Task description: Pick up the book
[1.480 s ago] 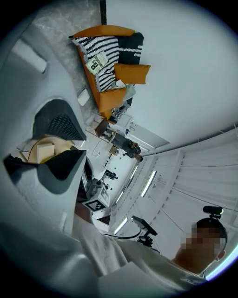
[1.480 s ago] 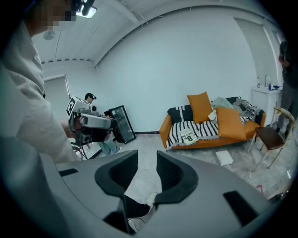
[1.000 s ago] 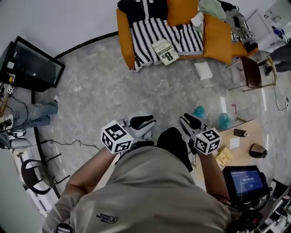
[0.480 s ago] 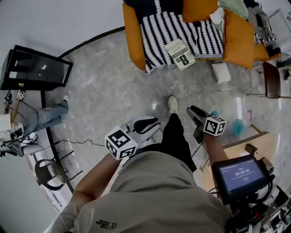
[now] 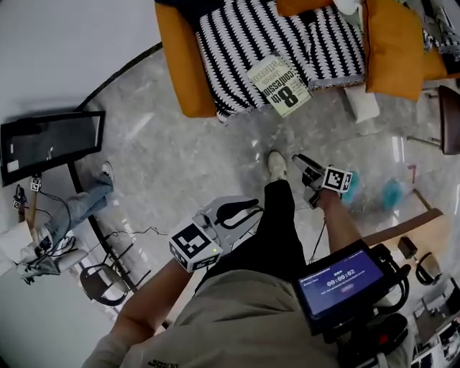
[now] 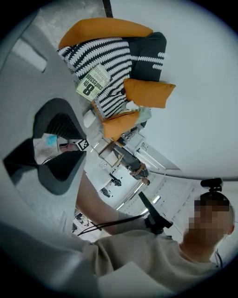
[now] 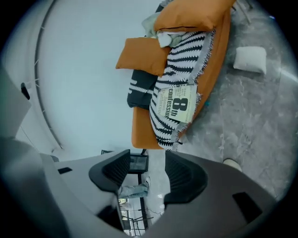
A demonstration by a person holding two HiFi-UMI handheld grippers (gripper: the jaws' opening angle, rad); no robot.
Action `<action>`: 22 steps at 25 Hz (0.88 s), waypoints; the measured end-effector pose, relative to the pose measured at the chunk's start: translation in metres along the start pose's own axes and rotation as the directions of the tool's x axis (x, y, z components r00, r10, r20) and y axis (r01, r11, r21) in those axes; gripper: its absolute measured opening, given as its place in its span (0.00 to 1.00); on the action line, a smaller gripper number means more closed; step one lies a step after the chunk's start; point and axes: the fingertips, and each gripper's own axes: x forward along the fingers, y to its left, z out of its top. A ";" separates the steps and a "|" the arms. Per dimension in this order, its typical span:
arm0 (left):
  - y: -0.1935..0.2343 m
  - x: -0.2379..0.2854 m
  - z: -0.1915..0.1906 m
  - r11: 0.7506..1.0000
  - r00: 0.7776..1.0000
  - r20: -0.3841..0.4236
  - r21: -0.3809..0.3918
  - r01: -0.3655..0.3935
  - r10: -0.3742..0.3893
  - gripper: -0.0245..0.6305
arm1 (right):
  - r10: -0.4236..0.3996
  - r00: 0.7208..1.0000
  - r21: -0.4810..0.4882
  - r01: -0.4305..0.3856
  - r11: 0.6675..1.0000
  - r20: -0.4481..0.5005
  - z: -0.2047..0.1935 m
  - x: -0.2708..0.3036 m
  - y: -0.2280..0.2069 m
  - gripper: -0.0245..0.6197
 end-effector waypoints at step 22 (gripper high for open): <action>0.121 0.107 0.004 0.993 0.999 -0.001 -0.111 0.034 -0.034 0.13 | 0.032 0.999 0.101 -0.035 0.994 0.030 0.116 0.172 -0.177 0.60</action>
